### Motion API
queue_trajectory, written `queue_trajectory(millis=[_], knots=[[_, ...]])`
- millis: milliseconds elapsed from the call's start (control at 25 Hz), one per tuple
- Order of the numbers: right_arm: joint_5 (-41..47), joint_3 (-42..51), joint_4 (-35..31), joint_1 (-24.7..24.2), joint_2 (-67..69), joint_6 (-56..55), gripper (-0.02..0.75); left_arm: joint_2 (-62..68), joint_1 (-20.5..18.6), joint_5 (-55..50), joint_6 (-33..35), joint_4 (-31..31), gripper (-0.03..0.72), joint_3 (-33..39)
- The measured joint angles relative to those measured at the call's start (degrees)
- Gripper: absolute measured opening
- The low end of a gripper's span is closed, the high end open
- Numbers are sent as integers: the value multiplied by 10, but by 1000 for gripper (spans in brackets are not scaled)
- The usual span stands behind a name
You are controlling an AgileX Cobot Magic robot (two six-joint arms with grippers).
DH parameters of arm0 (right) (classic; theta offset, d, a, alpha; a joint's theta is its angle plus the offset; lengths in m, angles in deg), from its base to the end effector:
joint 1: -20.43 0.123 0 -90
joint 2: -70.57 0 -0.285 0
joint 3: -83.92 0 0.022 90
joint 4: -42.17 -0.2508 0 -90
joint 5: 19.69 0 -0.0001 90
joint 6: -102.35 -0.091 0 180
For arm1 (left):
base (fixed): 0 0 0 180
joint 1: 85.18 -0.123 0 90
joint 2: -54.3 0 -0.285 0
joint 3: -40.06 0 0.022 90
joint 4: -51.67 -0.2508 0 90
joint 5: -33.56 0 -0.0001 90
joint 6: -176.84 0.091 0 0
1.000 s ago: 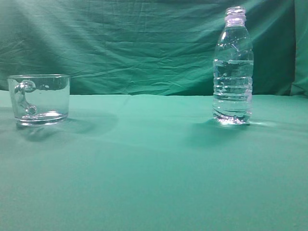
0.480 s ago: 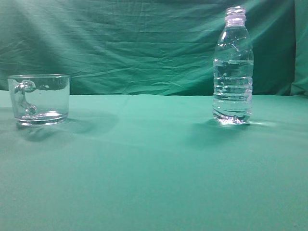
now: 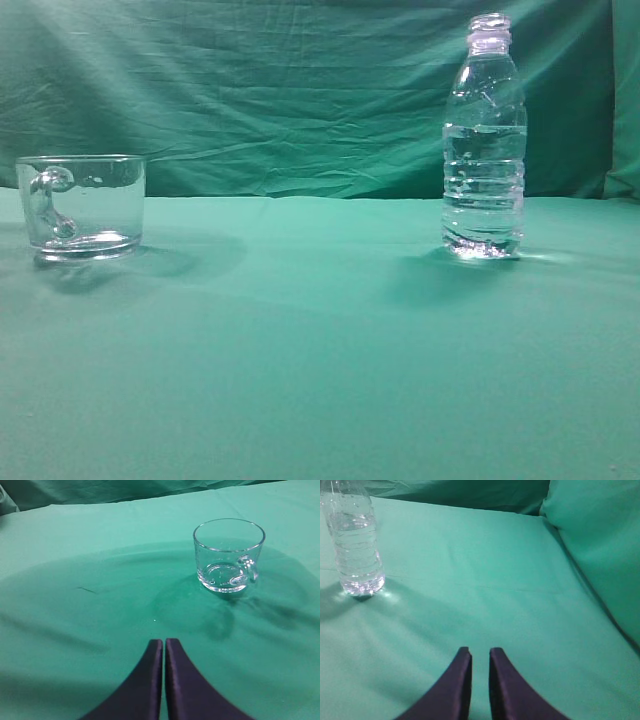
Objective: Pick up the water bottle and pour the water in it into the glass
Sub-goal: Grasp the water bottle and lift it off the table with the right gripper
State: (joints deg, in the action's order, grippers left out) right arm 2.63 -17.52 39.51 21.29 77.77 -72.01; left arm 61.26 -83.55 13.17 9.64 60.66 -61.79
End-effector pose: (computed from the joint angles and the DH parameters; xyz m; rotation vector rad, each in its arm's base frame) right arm 0.0522 0.0024 0.1709 -0.0785 1.8843 -0.0111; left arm 0.0526 -0.0065 0.1768 0.1342 1.8320 -0.0165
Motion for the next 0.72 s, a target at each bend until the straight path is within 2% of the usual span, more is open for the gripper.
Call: queue_trajectory(millis=[160,400,480,720], knots=[[-31,2,-4,0,0,4,49,0,0,0,0,0,0,0],[-202,2,-115,0,0,-29,49,0,0,0,0,0,0,0],[-232,2,-123,0,0,-34,49,0,0,0,0,0,0,0],[-192,-48,-129,0,3,-39,49,0,0,0,0,0,0,0]])
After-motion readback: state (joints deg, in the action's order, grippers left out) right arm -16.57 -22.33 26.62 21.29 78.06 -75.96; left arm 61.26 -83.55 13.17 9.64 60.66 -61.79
